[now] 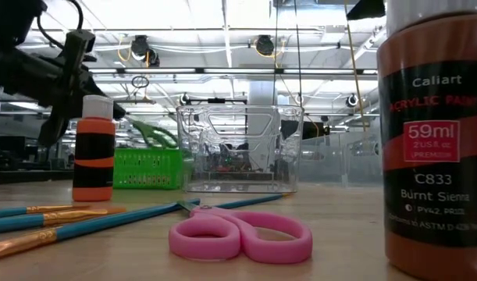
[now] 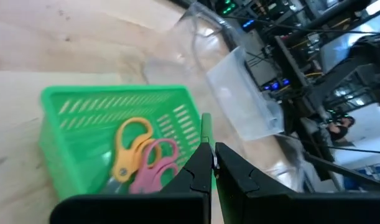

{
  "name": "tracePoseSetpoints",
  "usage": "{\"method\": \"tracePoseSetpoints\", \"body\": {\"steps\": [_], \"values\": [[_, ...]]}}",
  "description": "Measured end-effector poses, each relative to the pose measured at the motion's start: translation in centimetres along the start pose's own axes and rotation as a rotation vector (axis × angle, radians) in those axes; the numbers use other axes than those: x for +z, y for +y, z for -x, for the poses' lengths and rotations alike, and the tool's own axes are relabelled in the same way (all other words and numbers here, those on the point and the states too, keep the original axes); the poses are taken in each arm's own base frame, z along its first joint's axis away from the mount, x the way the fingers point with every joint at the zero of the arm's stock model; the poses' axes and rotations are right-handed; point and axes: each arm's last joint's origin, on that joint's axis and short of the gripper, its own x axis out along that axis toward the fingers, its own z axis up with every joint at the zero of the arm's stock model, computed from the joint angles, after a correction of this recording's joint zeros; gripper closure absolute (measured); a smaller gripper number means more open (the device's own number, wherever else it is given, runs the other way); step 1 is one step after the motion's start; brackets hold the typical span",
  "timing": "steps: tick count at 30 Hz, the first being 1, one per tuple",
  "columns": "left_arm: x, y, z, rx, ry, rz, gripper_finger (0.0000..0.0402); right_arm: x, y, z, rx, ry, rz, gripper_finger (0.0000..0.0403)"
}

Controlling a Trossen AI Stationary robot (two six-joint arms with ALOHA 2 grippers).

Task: Pick & Place Paint Supplies
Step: Put the green scissors into the green bin

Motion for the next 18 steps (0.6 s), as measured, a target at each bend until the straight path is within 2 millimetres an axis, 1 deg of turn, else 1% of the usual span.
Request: {"method": "tracePoseSetpoints", "body": {"steps": [5, 9, 14, 16, 18], "values": [[-0.38, 0.47, -0.36, 0.054, -0.010, 0.011, 0.0386, 0.10, 0.25, -0.31, 0.053, -0.053, -0.024, 0.0289], [-0.58, 0.72, -0.62, 0.080, -0.007, 0.004, 0.0383, 0.12, 0.25, -0.34, 0.058, -0.055, -0.064, 0.0289], [-0.74, 0.85, -0.76, 0.092, -0.002, -0.013, 0.0379, 0.12, 0.25, -0.34, 0.060, -0.057, -0.069, 0.0289], [-0.76, 0.87, -0.78, 0.094, -0.002, -0.027, 0.0370, 0.12, 0.26, -0.34, 0.060, -0.057, -0.069, 0.0289], [-0.73, 0.84, -0.78, 0.095, -0.009, -0.038, 0.0351, 0.12, 0.26, -0.34, 0.060, -0.057, -0.069, 0.0289]]}}
